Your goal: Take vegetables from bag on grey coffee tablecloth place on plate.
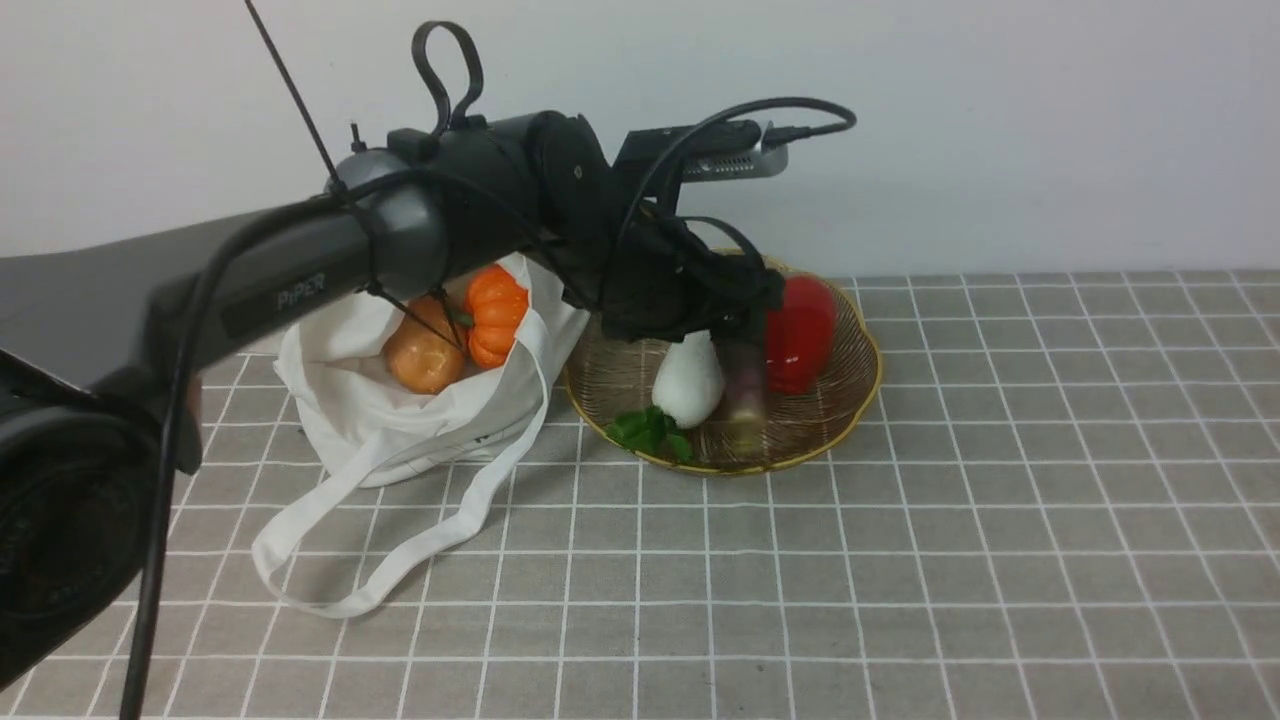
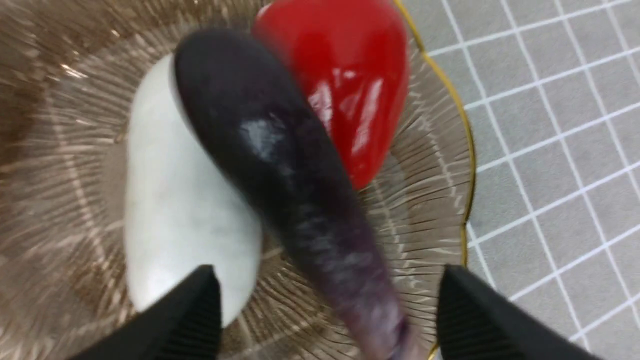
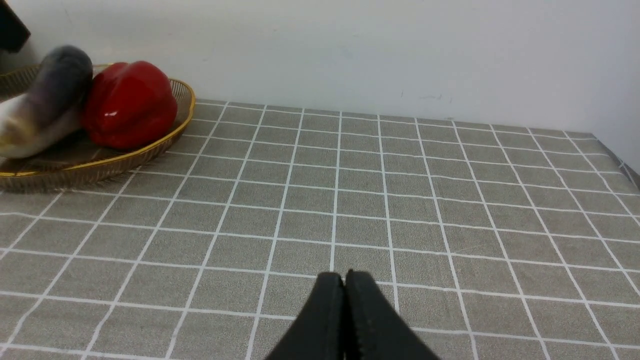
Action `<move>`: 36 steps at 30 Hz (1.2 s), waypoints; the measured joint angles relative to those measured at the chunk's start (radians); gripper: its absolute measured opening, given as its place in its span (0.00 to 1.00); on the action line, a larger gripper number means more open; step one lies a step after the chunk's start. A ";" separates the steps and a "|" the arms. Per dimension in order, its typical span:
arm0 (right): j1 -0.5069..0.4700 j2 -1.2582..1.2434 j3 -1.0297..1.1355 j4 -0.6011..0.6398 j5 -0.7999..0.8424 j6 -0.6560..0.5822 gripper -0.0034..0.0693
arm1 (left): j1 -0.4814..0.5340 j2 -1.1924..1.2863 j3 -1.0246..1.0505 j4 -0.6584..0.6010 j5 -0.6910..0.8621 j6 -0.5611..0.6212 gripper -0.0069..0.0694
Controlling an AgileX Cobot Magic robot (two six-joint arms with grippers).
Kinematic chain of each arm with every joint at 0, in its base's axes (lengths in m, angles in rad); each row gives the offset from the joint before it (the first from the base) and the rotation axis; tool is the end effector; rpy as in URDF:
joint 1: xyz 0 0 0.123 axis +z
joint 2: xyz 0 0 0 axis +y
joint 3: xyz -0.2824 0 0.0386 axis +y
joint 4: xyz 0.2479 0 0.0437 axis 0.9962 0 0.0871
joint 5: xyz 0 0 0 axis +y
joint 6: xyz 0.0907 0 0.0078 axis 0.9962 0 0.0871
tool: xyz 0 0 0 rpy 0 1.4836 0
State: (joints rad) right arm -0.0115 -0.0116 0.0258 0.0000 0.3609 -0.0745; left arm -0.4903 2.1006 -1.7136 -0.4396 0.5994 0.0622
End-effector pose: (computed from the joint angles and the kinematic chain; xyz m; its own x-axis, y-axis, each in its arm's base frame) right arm 0.0529 -0.0006 0.1725 -0.2840 -0.0712 -0.9562 -0.0097 0.9974 -0.0714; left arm 0.4132 -0.2454 0.2274 -0.8144 0.1009 -0.5714 0.3666 0.8529 -0.3718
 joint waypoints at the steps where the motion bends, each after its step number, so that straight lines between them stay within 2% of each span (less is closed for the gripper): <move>1: 0.000 0.000 0.000 0.000 0.000 0.000 0.03 | 0.000 0.000 0.000 -0.001 0.000 0.000 0.82; 3: 0.000 0.000 0.000 0.000 0.000 0.000 0.03 | -0.001 -0.005 -0.007 -0.003 0.040 0.012 0.87; 6: 0.000 0.000 0.000 0.000 0.000 0.000 0.03 | -0.001 -0.037 -0.030 0.025 0.124 0.037 0.82; 8: 0.000 0.000 0.000 0.000 0.000 0.000 0.03 | -0.001 -0.075 -0.056 0.075 0.192 0.048 0.72; 9: 0.000 0.000 0.000 0.000 0.000 0.000 0.03 | -0.001 -0.118 -0.076 0.126 0.249 0.053 0.61; 14: 0.000 0.000 0.000 0.000 0.000 0.000 0.03 | -0.001 -0.300 -0.132 0.315 0.442 0.054 0.19; 16: 0.000 0.000 0.000 0.000 0.000 0.000 0.03 | -0.001 -0.382 -0.136 0.398 0.541 0.054 0.12; 18: 0.000 0.000 0.000 0.000 0.000 0.000 0.03 | -0.001 -0.459 -0.136 0.471 0.614 0.046 0.09; 22: 0.000 0.000 0.000 0.000 0.000 0.000 0.03 | -0.001 -0.567 -0.125 0.530 0.646 0.034 0.08; 25: 0.000 0.000 0.000 0.000 0.000 0.000 0.03 | -0.001 -0.723 -0.017 0.504 0.649 0.030 0.08; 29: 0.000 0.000 0.000 0.000 0.000 0.000 0.03 | -0.001 -0.946 0.239 0.393 0.648 0.027 0.08; 31: 0.000 0.000 0.000 0.000 0.000 0.000 0.03 | -0.001 -1.065 0.401 0.337 0.595 0.027 0.08; 33: 0.000 0.000 0.000 0.000 0.000 0.000 0.03 | -0.001 -1.203 0.619 0.288 0.474 0.028 0.08; 34: 0.000 0.000 0.000 0.000 0.000 0.000 0.03 | -0.001 -1.230 0.640 0.285 0.446 0.028 0.08; 35: 0.000 0.000 0.000 0.000 0.000 0.000 0.03 | -0.001 -1.367 0.844 0.252 0.298 0.028 0.08; 36: 0.000 0.000 0.000 0.000 0.000 0.000 0.03 | -0.001 -1.447 0.959 0.233 0.220 0.028 0.08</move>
State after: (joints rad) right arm -0.0115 -0.0116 0.0258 0.0000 0.3609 -0.0745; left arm -0.4911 0.6540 -0.7541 -0.2066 0.8197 0.0899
